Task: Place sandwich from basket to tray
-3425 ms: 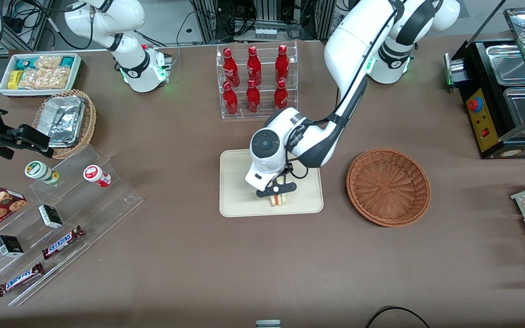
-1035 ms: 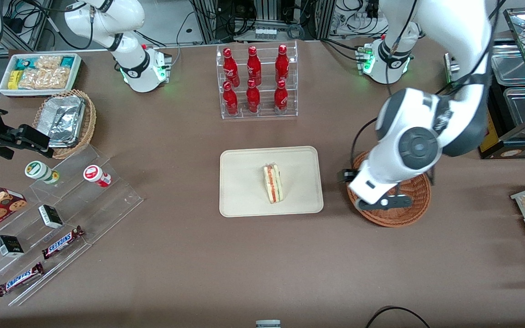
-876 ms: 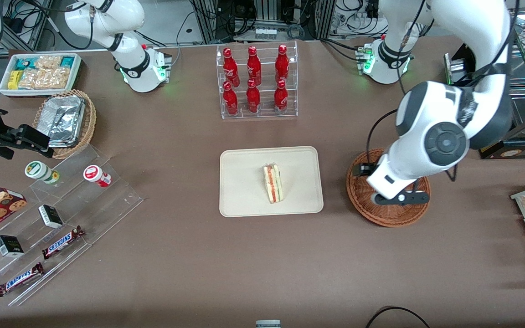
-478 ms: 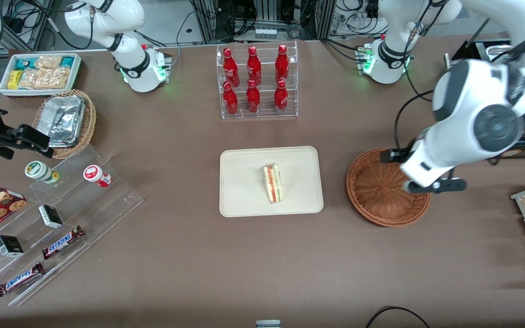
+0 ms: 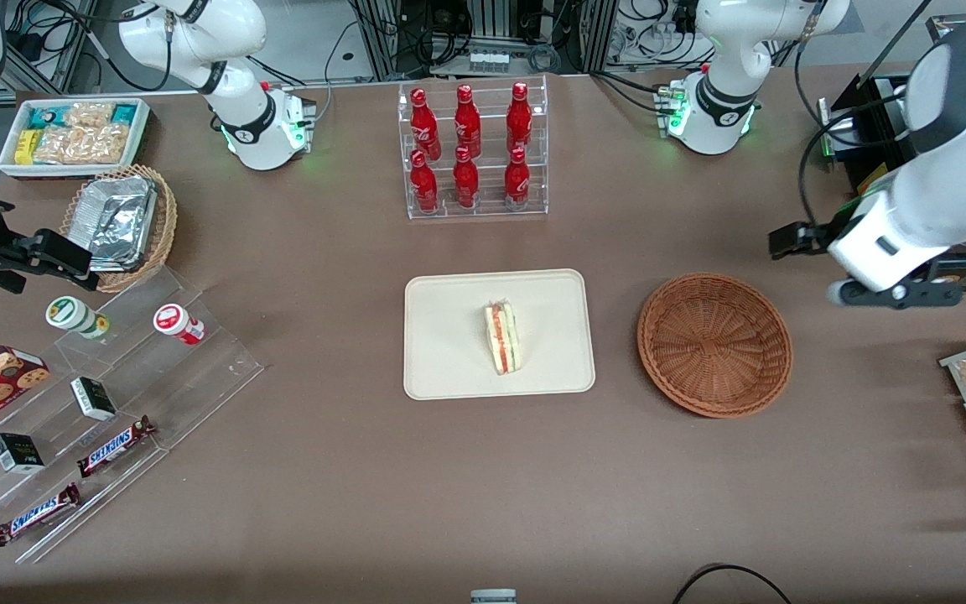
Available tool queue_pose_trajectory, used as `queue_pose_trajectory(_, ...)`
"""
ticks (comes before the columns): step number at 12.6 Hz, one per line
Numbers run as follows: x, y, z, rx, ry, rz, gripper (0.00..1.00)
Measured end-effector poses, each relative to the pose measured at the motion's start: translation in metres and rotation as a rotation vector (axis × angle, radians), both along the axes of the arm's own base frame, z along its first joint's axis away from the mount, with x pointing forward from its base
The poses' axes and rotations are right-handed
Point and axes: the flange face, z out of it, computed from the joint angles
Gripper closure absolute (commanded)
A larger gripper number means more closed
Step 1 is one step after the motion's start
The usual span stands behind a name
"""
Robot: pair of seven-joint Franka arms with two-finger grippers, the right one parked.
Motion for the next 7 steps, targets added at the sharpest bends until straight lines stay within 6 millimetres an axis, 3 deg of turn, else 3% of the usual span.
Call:
queue_pose_trajectory(4,-0.02,0.021,0.039,0.011,-0.047,0.027,0.0)
queue_pose_trajectory(7,-0.029,0.026,0.044,0.018,-0.023,0.035,0.0)
